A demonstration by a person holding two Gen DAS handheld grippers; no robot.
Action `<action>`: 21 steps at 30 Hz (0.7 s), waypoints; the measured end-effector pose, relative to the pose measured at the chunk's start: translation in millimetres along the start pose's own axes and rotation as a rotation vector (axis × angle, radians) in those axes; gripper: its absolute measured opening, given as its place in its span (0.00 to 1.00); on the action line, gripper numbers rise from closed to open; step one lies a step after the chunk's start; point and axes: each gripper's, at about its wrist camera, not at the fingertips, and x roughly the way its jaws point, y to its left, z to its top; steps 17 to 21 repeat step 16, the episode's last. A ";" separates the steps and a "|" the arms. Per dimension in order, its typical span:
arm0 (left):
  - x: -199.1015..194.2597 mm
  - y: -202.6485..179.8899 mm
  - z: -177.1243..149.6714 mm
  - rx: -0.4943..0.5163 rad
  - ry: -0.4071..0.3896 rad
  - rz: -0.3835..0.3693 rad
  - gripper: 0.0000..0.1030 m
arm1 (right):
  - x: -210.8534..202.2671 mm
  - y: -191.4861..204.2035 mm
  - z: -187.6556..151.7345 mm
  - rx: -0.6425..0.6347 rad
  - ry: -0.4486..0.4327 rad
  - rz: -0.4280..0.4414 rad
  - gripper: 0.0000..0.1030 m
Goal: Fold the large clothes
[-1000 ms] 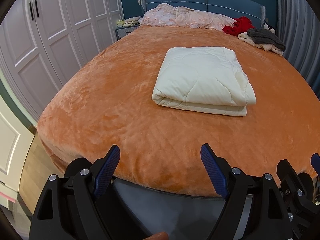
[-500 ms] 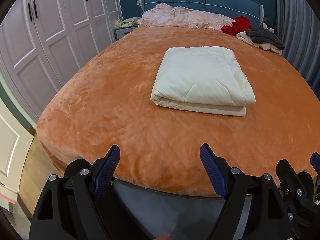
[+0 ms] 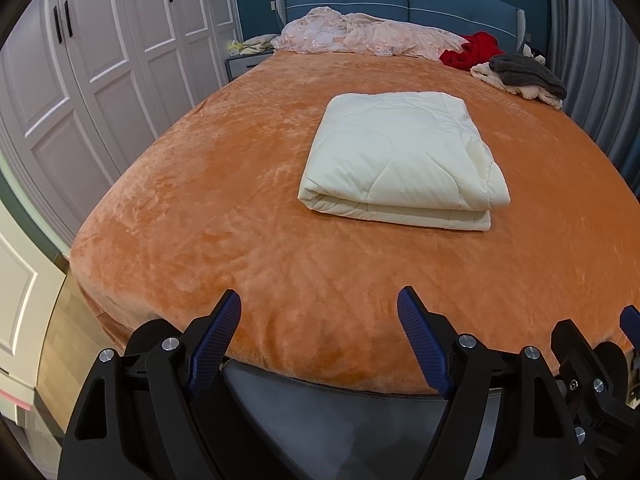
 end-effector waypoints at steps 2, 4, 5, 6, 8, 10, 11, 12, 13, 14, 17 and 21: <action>0.7 0.5 -0.4 0.001 -0.002 0.001 0.73 | 1.1 0.7 -2.1 0.001 0.002 -0.002 0.85; 1.4 -0.5 -0.7 0.002 0.002 -0.002 0.73 | 1.7 1.2 -4.3 0.000 0.003 -0.003 0.85; 1.7 -0.5 -0.7 0.002 0.002 -0.002 0.73 | 1.7 1.6 -3.2 0.002 0.003 -0.003 0.85; 1.7 -0.3 -0.5 0.002 0.001 -0.002 0.73 | 1.6 1.4 -3.8 0.002 0.002 -0.004 0.85; 2.0 0.2 -0.1 0.002 0.001 -0.005 0.73 | 1.7 0.6 -2.9 0.003 0.002 -0.001 0.85; 2.5 -0.7 -0.5 0.004 0.008 0.002 0.73 | 2.0 0.3 -2.5 0.001 0.004 -0.003 0.85; 2.0 -0.5 -0.9 0.003 0.006 0.005 0.73 | 2.3 0.5 -3.3 0.003 0.004 -0.003 0.85; 2.2 -0.1 -0.9 0.002 0.006 0.007 0.73 | 2.4 0.7 -4.1 0.005 0.004 -0.002 0.85; 2.1 0.1 -1.0 0.001 0.004 0.007 0.73 | 2.5 0.4 -5.4 0.008 0.005 0.002 0.85; 2.1 0.2 -1.2 0.002 0.002 0.009 0.73 | 2.8 1.0 -4.5 0.007 0.006 0.001 0.85; 3.3 1.0 -0.9 0.002 0.005 0.014 0.73 | 2.9 1.5 -6.3 0.012 0.004 0.001 0.85; 3.3 1.0 -0.9 0.002 0.005 0.014 0.73 | 2.9 1.5 -6.3 0.012 0.004 0.001 0.85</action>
